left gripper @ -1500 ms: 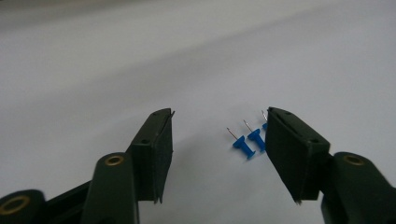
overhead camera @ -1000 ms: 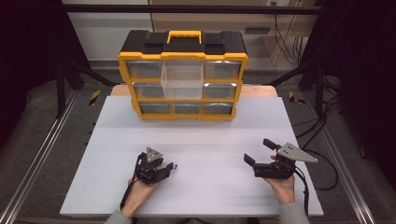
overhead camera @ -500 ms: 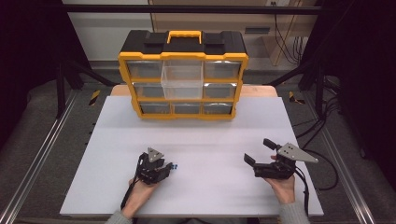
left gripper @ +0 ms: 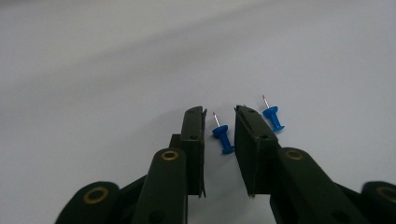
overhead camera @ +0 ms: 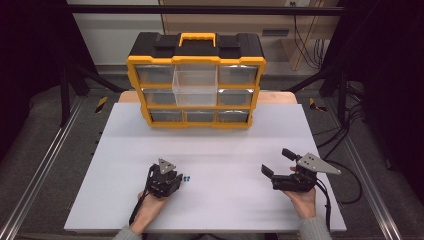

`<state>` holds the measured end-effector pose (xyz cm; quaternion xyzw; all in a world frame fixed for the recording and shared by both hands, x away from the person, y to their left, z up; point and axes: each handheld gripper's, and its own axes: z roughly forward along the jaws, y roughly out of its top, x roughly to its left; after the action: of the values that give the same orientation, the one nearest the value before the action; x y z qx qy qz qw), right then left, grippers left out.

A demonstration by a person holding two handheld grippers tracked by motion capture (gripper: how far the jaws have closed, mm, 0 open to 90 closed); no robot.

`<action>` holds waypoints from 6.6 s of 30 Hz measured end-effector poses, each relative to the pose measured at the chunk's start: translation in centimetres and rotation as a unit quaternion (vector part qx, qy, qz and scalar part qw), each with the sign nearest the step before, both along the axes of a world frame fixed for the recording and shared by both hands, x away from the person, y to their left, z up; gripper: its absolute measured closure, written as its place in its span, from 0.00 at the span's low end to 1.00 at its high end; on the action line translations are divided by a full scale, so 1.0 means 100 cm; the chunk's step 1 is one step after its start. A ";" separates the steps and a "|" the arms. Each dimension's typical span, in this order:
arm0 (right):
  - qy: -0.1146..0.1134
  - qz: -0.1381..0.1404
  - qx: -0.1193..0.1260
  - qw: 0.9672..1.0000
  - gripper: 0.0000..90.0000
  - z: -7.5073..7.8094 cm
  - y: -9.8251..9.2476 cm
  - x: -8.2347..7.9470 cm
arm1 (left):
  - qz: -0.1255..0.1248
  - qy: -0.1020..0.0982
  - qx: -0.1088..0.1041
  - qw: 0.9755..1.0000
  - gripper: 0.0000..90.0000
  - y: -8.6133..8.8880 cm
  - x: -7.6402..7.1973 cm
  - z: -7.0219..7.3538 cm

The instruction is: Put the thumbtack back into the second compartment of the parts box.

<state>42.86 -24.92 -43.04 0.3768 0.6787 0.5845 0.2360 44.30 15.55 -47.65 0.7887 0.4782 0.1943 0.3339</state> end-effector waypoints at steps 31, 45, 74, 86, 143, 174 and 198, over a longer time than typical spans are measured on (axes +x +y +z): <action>-0.001 0.000 0.002 1.000 0.02 0.000 0.000 0.000 | -0.013 -0.001 0.009 1.000 0.94 0.002 0.001 0.000; -0.002 0.002 -0.003 1.000 0.02 0.000 0.000 0.000 | -0.022 -0.009 -0.003 1.000 0.94 0.007 0.001 0.008; 0.004 0.001 -0.006 1.000 0.02 -0.001 0.001 0.001 | -0.045 -0.050 -0.048 0.997 0.94 0.029 0.000 0.055; 0.005 0.001 -0.010 1.000 0.02 -0.002 0.001 0.001 | -0.060 -0.065 -0.053 0.995 0.94 0.033 -0.001 0.075; 0.009 -0.001 0.000 1.000 0.02 -0.002 0.002 0.001 | -0.121 -0.149 -0.046 0.980 0.94 0.026 0.017 0.191; 0.008 -0.001 -0.007 1.000 0.02 -0.003 0.001 0.002 | -0.124 -0.183 -0.031 0.975 0.94 0.007 0.029 0.246; 0.007 -0.001 -0.006 1.000 0.02 -0.003 0.001 0.002 | -0.113 -0.192 -0.019 0.975 0.94 -0.014 0.055 0.273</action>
<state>43.04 -24.82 -43.31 0.3803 0.6832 0.5776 0.2344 49.79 14.19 -20.36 0.7793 0.3160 0.2944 0.4541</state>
